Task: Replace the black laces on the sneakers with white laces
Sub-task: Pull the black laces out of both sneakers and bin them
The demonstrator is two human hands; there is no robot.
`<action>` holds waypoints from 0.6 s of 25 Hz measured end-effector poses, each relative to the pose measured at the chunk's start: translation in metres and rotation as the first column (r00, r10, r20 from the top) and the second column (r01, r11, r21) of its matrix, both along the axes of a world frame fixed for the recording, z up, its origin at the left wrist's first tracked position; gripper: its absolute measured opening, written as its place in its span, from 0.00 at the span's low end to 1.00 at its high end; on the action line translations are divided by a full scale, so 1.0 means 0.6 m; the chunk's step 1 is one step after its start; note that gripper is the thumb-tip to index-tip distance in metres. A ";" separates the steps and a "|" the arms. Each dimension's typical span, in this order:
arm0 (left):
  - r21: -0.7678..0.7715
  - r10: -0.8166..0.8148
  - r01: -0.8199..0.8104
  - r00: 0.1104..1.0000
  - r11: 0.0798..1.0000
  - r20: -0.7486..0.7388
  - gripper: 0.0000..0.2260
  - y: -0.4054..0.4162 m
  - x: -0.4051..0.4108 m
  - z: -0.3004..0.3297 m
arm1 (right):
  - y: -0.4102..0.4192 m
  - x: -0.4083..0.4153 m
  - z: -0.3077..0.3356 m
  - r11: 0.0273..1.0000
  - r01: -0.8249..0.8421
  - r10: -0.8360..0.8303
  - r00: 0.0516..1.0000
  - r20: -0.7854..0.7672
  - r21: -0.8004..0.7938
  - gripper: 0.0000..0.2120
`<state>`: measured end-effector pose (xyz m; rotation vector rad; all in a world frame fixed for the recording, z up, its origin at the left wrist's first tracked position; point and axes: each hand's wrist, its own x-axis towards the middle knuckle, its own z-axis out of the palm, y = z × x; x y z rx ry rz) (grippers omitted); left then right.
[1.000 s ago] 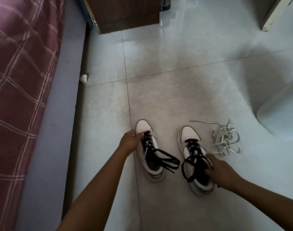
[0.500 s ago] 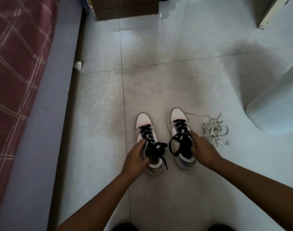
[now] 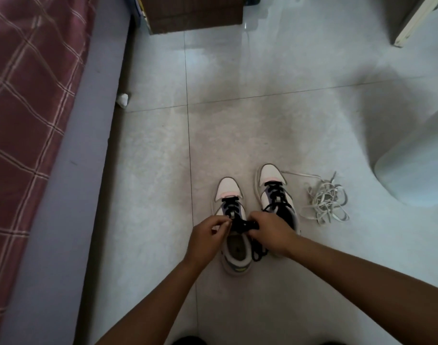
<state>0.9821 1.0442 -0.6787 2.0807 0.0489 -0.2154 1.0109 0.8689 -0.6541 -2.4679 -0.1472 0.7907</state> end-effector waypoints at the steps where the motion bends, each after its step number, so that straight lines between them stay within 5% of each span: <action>1: -0.032 -0.017 0.014 0.997 0.999 -0.082 0.10 0.008 0.006 0.002 | -0.005 0.011 0.007 0.995 0.058 -0.055 0.998 -0.030 0.082 0.03; 5: -0.033 -0.219 0.216 0.961 0.976 -0.171 0.20 0.013 0.022 0.010 | 0.000 0.041 0.042 0.841 0.344 -0.181 0.907 -0.380 0.419 0.10; 10: -0.176 0.043 -0.083 0.974 0.981 -0.221 0.05 -0.011 0.040 0.015 | 0.000 0.059 0.037 0.658 0.630 -0.311 0.726 -0.613 0.412 0.12; 15: -0.415 0.185 -0.462 0.812 0.783 -0.554 0.05 0.003 0.038 0.019 | -0.045 0.068 0.031 0.625 0.683 -0.443 0.709 -0.548 0.378 0.10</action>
